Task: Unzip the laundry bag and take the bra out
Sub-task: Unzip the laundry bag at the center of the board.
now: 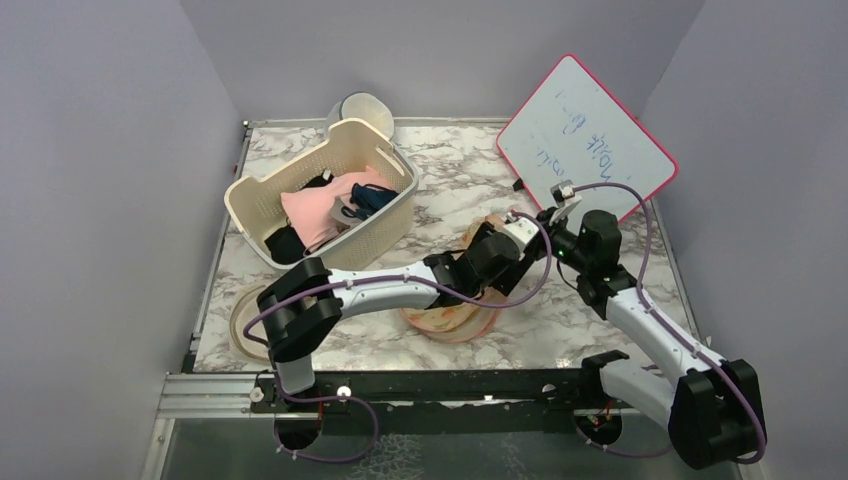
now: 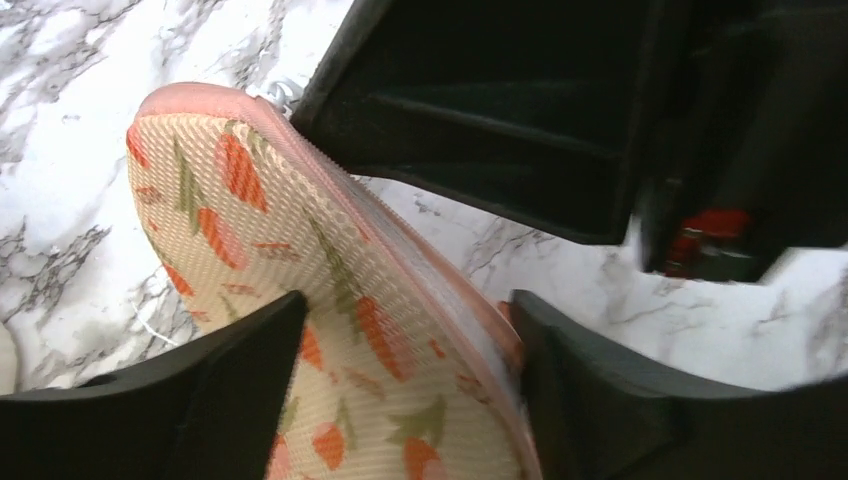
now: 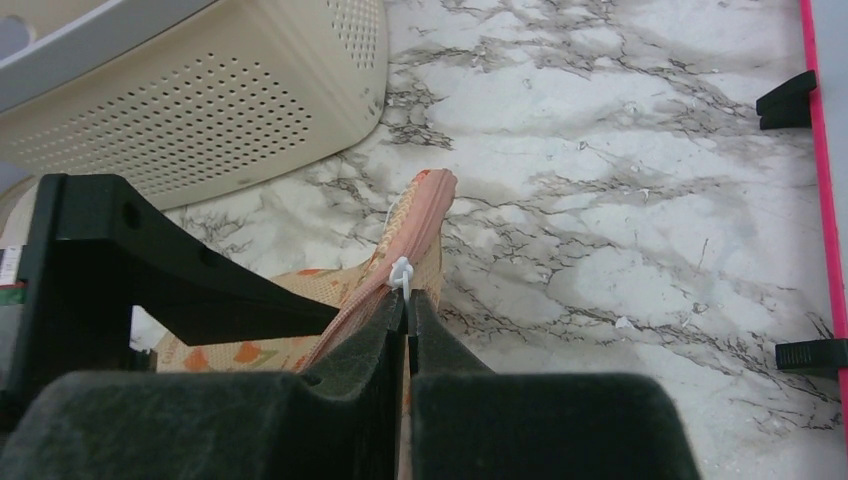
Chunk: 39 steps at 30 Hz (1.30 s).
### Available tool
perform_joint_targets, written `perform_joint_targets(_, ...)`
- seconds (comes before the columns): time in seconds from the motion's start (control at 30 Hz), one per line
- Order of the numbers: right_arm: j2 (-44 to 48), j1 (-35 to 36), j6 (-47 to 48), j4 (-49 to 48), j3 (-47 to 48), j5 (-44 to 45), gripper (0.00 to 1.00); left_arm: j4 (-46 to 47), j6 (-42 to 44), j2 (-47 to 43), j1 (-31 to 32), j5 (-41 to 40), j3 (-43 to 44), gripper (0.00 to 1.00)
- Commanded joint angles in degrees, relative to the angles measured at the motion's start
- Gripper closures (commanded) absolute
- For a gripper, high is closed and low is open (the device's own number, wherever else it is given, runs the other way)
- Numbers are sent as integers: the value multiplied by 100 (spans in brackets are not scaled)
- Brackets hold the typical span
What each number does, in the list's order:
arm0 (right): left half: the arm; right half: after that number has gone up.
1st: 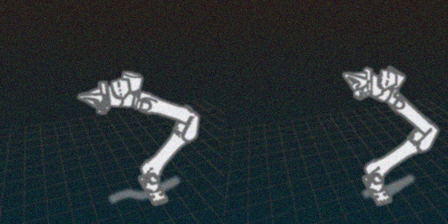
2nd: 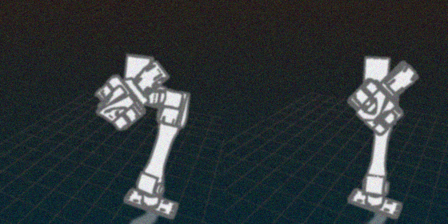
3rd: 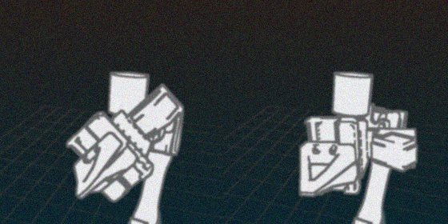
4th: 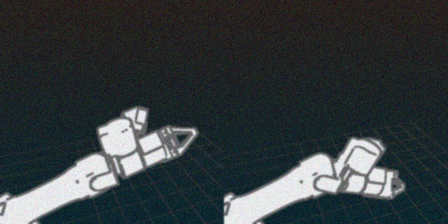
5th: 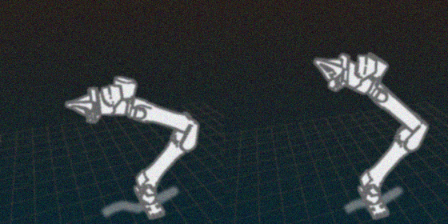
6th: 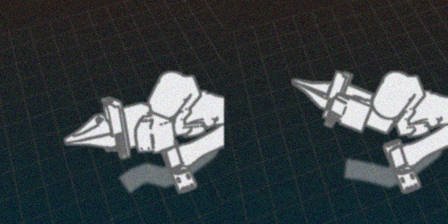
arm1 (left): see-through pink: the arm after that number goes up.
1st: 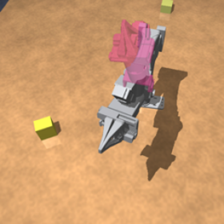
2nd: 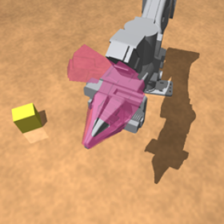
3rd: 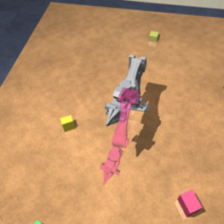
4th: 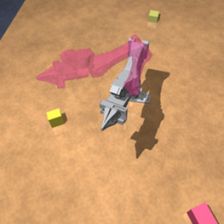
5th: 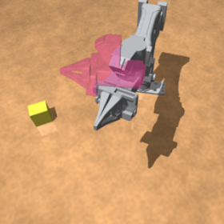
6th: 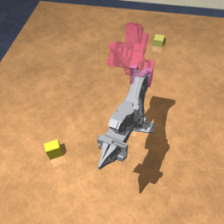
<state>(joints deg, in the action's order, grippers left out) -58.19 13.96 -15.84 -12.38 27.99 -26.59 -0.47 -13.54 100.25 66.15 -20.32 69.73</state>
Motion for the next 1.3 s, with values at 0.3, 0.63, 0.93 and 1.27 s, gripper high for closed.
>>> perform_joint_targets(0.3, 67, -7, 526, -7, 34, 248, 99, -210, 1254, -513, 38, -203, -142, 100)
perform_joint_targets(0.63, -529, -33, 635, -693, -89, 147, 99, 69, 2033, -1771, 44, 420, -1266, 100)
perform_joint_targets(0.93, -1398, -33, 678, -1418, -109, -510, 99, 1568, 2419, -2997, 45, 1261, -2458, 100)
perform_joint_targets(1.27, -2173, -25, 391, -2564, -341, -1155, 99, 2222, 2449, -3356, 45, 1293, -2810, 100)
